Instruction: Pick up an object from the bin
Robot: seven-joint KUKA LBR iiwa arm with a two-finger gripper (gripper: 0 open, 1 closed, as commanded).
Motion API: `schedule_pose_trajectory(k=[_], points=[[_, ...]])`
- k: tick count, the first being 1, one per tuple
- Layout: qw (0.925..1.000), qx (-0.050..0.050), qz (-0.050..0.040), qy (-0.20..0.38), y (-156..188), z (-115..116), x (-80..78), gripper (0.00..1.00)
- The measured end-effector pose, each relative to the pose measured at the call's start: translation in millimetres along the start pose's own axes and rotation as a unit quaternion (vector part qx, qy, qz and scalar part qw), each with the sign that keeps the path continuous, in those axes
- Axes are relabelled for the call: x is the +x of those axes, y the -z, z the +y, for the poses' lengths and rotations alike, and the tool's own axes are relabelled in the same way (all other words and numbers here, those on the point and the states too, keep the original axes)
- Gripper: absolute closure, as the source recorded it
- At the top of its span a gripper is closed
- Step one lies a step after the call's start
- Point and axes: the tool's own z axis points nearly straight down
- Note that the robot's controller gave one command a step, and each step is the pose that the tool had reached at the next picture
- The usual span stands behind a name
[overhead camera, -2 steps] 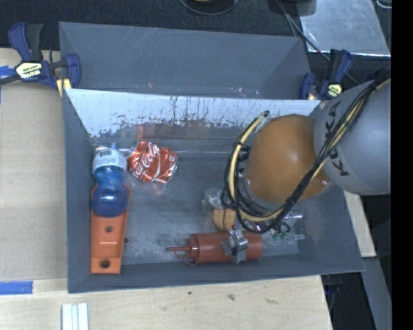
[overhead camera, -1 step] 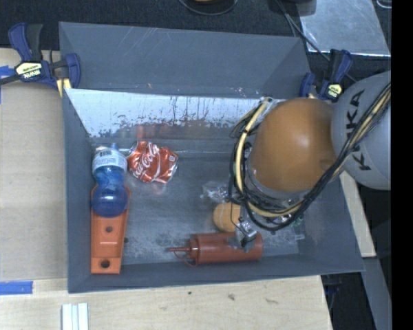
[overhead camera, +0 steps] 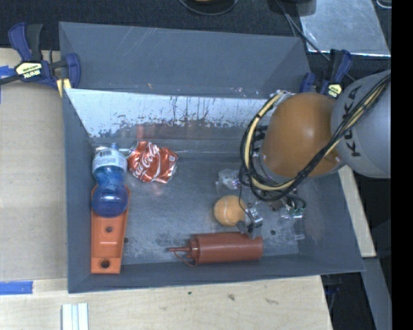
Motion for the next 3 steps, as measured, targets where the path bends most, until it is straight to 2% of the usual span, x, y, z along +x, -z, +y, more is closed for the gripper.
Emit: schedule_pose_trajectory(k=[1, 2, 3], points=[[0.9993, 0.003, -0.0101, 0.037, -29.7, 2.7, -12.4, 0.0], [0.9992, 0.0, -0.0024, -0.041, -34.1, -15.1, -20.6, 1.0], [0.9992, 0.0, -0.0024, -0.04, -34.1, -15.1, -20.6, 1.0]])
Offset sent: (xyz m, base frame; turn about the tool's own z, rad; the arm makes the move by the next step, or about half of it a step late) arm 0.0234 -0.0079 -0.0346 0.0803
